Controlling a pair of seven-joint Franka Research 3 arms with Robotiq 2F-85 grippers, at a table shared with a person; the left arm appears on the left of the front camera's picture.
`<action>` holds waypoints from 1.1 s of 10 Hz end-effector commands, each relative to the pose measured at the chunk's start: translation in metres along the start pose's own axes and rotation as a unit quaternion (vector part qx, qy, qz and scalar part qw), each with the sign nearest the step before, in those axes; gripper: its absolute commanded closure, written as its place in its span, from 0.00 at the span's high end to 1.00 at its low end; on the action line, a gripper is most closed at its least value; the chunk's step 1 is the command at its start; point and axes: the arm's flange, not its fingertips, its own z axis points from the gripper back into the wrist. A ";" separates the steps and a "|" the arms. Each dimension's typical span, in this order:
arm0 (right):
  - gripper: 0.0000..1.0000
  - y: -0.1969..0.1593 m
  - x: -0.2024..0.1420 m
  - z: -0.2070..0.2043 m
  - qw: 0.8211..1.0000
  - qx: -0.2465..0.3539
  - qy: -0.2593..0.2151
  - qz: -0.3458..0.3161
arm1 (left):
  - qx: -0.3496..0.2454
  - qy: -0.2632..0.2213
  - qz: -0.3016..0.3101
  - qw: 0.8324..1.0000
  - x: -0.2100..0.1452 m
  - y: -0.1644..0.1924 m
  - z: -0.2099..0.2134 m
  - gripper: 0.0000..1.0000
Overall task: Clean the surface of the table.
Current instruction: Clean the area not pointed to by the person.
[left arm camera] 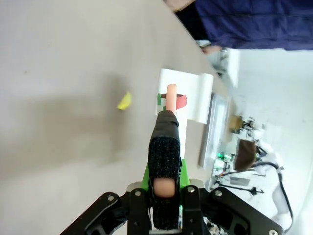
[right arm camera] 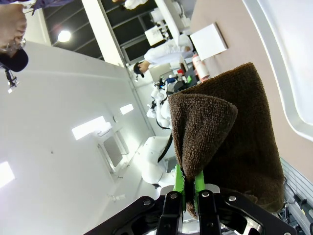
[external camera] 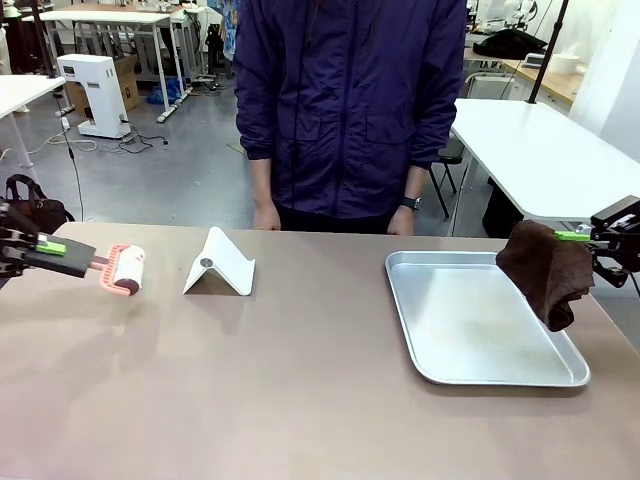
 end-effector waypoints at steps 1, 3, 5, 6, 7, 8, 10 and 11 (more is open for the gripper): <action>0.09 0.006 0.001 -0.002 1.000 0.006 0.000 0.004 | -0.079 0.004 -0.041 0.996 -0.027 0.006 0.033 0.22; 0.09 0.006 0.001 -0.002 1.000 0.006 0.000 0.004 | -0.139 0.012 -0.059 0.988 -0.069 0.033 0.082 0.22; 0.09 0.006 0.001 -0.002 1.000 0.006 0.000 0.004 | -0.152 -0.035 -0.046 0.987 -0.094 0.061 0.110 0.22; 0.09 0.006 0.001 -0.002 1.000 0.006 0.000 0.004 | -0.168 -0.048 -0.040 0.984 -0.106 0.079 0.123 0.22; 0.09 0.006 0.001 -0.002 1.000 0.006 0.000 0.004 | -0.180 -0.058 -0.030 0.981 -0.111 0.094 0.129 0.22; 0.09 0.006 0.001 -0.002 1.000 0.006 0.000 0.004 | -0.179 -0.054 -0.017 0.982 -0.108 0.104 0.129 0.22; 0.09 0.006 0.001 -0.002 1.000 0.006 0.000 0.004 | -0.163 -0.055 -0.025 0.985 -0.115 0.082 0.128 0.22; 0.09 0.006 0.001 -0.002 1.000 0.006 0.000 0.004 | -0.163 -0.055 -0.025 0.985 -0.115 0.082 0.128 0.22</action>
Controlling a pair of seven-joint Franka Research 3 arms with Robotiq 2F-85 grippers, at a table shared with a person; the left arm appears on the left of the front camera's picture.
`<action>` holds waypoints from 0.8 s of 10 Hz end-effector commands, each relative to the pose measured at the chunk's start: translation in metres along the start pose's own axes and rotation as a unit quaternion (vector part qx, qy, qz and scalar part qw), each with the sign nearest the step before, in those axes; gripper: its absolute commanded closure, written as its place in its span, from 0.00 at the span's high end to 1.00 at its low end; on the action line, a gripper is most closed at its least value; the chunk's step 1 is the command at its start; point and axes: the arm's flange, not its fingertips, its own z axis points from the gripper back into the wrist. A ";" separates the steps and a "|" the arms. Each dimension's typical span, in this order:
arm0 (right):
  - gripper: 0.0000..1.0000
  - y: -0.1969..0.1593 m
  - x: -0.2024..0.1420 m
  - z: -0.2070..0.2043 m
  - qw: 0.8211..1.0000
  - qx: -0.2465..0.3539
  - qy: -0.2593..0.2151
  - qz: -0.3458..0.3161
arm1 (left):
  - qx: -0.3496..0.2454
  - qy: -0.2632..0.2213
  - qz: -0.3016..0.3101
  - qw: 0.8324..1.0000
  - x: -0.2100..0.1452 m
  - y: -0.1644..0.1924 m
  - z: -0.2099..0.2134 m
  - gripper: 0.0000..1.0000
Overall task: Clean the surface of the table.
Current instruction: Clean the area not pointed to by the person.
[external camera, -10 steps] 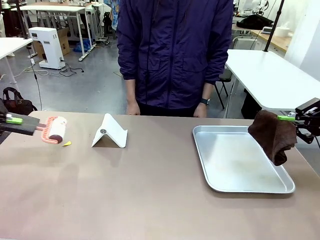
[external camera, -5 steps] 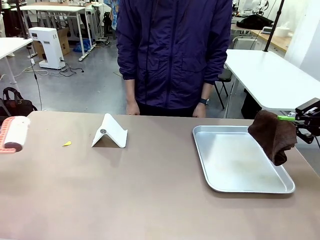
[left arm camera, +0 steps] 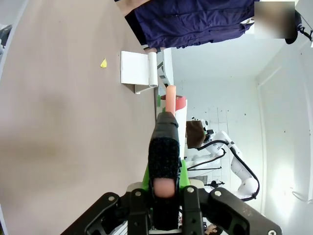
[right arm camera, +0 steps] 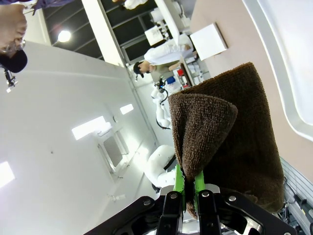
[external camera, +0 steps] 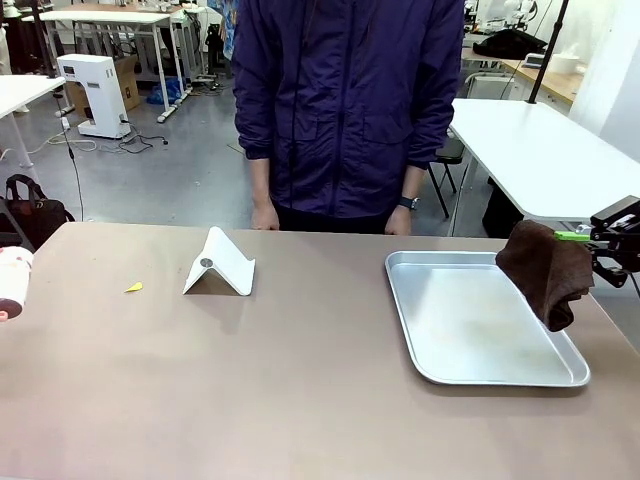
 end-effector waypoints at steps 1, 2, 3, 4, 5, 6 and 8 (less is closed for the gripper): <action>0.09 0.006 0.001 -0.002 1.000 0.006 -0.001 0.004 | 0.001 0.001 -0.004 1.000 0.000 -0.010 -0.003 0.22; 0.09 0.006 0.001 -0.002 1.000 0.006 -0.001 0.004 | 0.001 0.001 -0.004 1.000 0.000 -0.010 -0.003 0.22; 0.09 0.006 0.001 -0.002 1.000 0.006 -0.001 0.004 | 0.001 0.001 -0.004 1.000 0.000 -0.010 -0.003 0.22; 0.09 0.006 0.001 -0.002 1.000 0.006 -0.001 0.004 | 0.001 0.001 -0.004 1.000 0.000 -0.010 -0.003 0.22; 0.09 0.006 0.001 -0.002 1.000 0.006 -0.001 0.004 | 0.001 0.001 -0.004 1.000 0.000 -0.010 -0.003 0.22; 0.09 0.006 0.001 -0.002 1.000 0.006 -0.001 0.004 | 0.001 0.001 -0.004 1.000 0.000 -0.010 -0.003 0.22; 0.09 0.006 0.001 -0.002 1.000 0.006 -0.001 0.004 | 0.001 0.006 -0.021 1.000 0.012 -0.009 -0.010 0.22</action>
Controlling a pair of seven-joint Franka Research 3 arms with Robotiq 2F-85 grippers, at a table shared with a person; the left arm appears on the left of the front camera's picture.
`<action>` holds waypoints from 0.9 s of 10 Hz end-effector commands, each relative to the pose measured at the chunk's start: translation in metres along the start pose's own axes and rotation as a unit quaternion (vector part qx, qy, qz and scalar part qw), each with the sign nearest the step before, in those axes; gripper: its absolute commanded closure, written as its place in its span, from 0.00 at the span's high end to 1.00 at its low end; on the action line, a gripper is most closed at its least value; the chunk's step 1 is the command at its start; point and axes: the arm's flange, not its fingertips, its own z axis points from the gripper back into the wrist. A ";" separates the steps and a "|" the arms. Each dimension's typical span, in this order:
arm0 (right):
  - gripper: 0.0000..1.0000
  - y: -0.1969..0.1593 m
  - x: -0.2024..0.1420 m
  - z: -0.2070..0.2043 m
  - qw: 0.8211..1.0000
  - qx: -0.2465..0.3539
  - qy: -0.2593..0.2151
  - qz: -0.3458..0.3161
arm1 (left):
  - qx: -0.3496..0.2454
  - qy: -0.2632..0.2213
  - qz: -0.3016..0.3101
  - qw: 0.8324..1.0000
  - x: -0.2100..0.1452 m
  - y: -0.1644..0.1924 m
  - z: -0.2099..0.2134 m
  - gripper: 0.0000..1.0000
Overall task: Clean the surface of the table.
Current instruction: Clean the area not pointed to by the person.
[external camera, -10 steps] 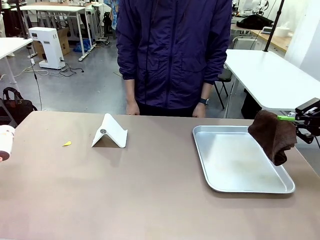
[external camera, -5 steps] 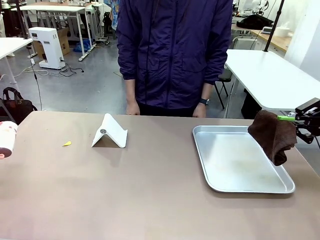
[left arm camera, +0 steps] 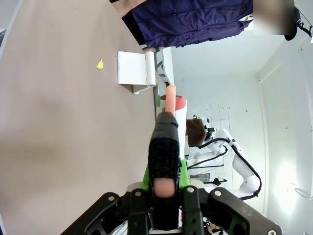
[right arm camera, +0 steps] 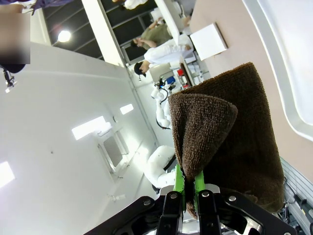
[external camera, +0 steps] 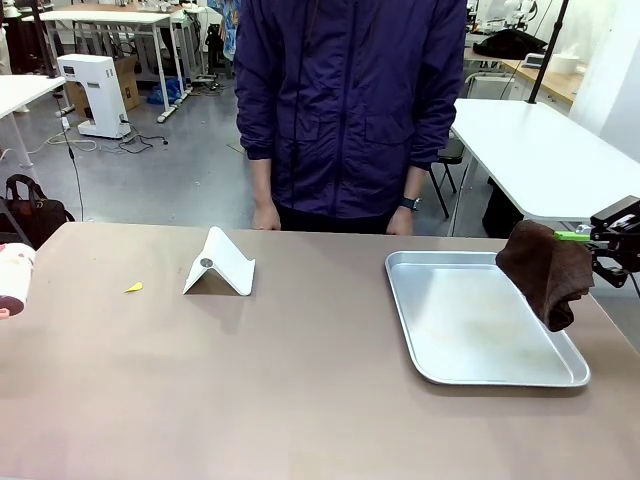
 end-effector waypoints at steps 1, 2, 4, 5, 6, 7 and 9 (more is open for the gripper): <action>0.09 0.006 0.001 -0.002 1.000 0.006 -0.001 0.004 | 0.026 0.000 -0.018 0.999 0.023 -0.006 -0.020 0.22; 0.09 0.006 0.001 -0.002 1.000 0.006 -0.001 0.004 | 0.052 0.001 -0.019 0.998 0.037 -0.009 -0.039 0.22; 0.09 0.006 0.001 -0.002 1.000 0.006 -0.001 0.004 | 0.080 0.013 -0.003 0.997 0.060 -0.009 -0.071 0.22; 0.09 0.006 0.001 -0.002 1.000 0.006 -0.001 0.004 | 0.091 0.014 0.009 0.996 0.070 -0.005 -0.082 0.22; 0.09 0.006 0.001 -0.002 1.000 0.006 -0.001 0.004 | 0.095 0.005 0.021 0.995 0.079 -0.001 -0.091 0.22; 0.09 0.006 0.001 -0.002 1.000 0.006 -0.001 0.004 | 0.112 0.008 0.030 0.993 0.085 0.005 -0.103 0.22; 0.09 0.006 0.001 -0.002 1.000 0.006 -0.001 0.004 | 0.153 0.004 0.053 0.987 0.096 0.016 -0.122 0.22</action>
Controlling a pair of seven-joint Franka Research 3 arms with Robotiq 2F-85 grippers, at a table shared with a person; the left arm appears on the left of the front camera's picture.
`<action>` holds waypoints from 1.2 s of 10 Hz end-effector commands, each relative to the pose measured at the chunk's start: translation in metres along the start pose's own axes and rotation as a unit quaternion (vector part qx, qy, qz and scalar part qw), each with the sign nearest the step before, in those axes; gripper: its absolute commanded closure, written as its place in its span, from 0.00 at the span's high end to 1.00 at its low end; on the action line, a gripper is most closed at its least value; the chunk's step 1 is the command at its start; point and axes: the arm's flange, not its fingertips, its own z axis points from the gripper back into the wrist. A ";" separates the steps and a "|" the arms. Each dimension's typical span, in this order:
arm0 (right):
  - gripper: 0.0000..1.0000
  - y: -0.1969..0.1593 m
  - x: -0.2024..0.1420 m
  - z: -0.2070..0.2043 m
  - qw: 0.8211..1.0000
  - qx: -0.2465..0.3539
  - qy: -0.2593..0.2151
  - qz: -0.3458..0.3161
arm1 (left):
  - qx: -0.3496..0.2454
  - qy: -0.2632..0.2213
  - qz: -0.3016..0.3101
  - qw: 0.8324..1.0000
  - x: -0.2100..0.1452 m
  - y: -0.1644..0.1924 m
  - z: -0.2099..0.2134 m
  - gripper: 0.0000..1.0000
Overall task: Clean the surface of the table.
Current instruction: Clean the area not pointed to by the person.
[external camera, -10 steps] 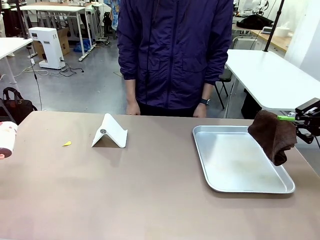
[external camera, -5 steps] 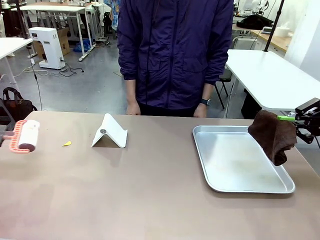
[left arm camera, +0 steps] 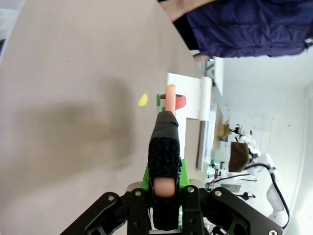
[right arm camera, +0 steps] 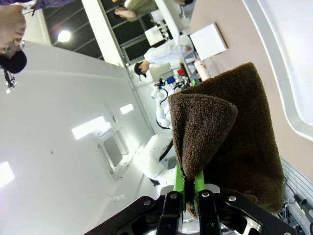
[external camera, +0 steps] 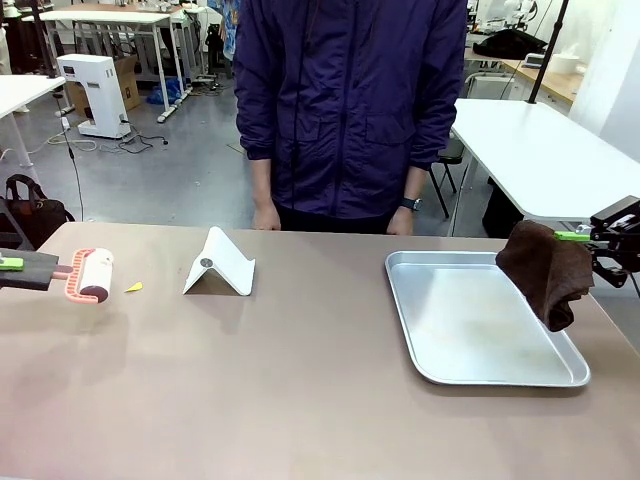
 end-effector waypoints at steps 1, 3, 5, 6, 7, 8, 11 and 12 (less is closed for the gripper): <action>0.09 0.006 0.001 -0.002 1.000 0.006 -0.001 0.004 | 0.023 -0.015 0.024 0.999 0.012 -0.003 -0.010 0.22; 0.09 0.006 0.001 -0.002 1.000 0.006 -0.001 0.004 | 0.048 -0.024 0.039 0.998 0.020 0.003 -0.017 0.22; 0.09 0.006 0.001 -0.002 1.000 0.006 -0.001 0.004 | 0.067 -0.020 0.050 0.996 0.025 0.011 -0.024 0.22; 0.09 0.006 0.001 -0.002 1.000 0.006 -0.001 0.004 | 0.080 -0.027 0.050 0.995 0.026 0.014 -0.029 0.22; 0.09 0.006 0.001 -0.002 1.000 0.006 -0.001 0.004 | 0.086 -0.026 0.052 0.995 0.028 0.014 -0.034 0.22; 0.09 0.006 0.001 -0.002 1.000 0.006 -0.001 0.004 | 0.094 -0.017 0.050 0.994 0.030 0.011 -0.043 0.22; 0.09 0.006 0.001 -0.002 1.000 0.006 -0.001 0.004 | 0.124 0.021 0.049 0.991 0.035 -0.003 -0.079 0.22; 0.09 0.006 0.001 -0.002 1.000 0.006 -0.001 0.004 | 0.134 0.034 0.043 0.990 0.035 -0.008 -0.093 0.22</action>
